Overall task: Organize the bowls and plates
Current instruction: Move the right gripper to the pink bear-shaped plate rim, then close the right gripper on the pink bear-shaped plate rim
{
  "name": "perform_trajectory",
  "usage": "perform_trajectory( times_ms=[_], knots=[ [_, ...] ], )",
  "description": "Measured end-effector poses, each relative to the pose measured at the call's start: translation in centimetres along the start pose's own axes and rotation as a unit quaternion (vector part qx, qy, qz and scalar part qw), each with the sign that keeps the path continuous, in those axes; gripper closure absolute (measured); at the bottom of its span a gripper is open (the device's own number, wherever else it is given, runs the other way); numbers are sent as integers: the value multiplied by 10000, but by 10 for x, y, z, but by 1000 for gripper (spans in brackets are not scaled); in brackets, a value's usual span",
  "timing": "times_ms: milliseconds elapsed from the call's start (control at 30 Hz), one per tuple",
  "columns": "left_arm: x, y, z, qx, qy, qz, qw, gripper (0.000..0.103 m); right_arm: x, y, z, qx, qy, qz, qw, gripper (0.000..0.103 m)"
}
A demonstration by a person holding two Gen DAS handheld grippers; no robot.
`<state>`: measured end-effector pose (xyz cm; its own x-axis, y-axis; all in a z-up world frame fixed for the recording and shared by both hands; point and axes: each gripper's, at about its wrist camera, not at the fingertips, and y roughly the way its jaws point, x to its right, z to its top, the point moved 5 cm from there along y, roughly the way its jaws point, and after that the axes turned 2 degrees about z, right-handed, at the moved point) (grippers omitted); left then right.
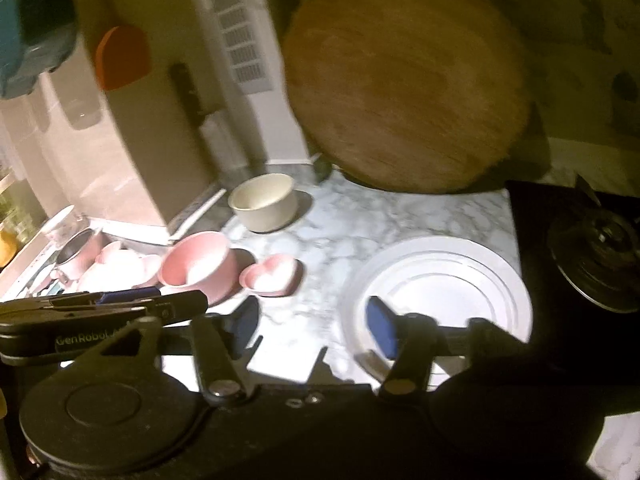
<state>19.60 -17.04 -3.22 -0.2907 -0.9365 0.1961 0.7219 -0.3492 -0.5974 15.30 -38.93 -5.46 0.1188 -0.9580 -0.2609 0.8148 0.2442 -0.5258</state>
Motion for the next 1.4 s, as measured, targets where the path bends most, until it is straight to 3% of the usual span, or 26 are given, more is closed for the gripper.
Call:
perform_trajectory(
  times_ms=[200, 267, 333, 467, 733, 1033, 1233, 1400],
  knots=[
    [-40, -31, 1, 325, -235, 385, 9985, 27, -47, 1, 3, 188, -392, 176, 9989, 22],
    [-54, -39, 0, 430, -307, 509, 9973, 25, -64, 3, 4, 230, -554, 269, 9978, 10],
    [-67, -46, -1, 504, -373, 633, 9960, 24, -83, 4, 2, 287, -777, 358, 9959, 4],
    [-97, -53, -2, 559, -598, 914, 9924, 24, -118, 14, 6, 353, -1173, 468, 9914, 1],
    [-165, -55, -11, 472, -1134, 1496, 9811, 24, -168, 54, 12, 43, -1517, 939, 9840, 2],
    [-240, -35, -13, 218, -1801, 2148, 9597, 24, -211, 131, 24, -636, -1681, 1403, 9737, 9],
    [-278, -6, -14, -45, -2197, 2341, 9470, 24, -238, 195, 34, -1080, -1909, 1667, 9613, 28],
    [-296, 18, -16, -161, -2421, 2436, 9390, 24, -267, 242, 40, -1267, -2495, 1778, 9434, 33]
  ],
)
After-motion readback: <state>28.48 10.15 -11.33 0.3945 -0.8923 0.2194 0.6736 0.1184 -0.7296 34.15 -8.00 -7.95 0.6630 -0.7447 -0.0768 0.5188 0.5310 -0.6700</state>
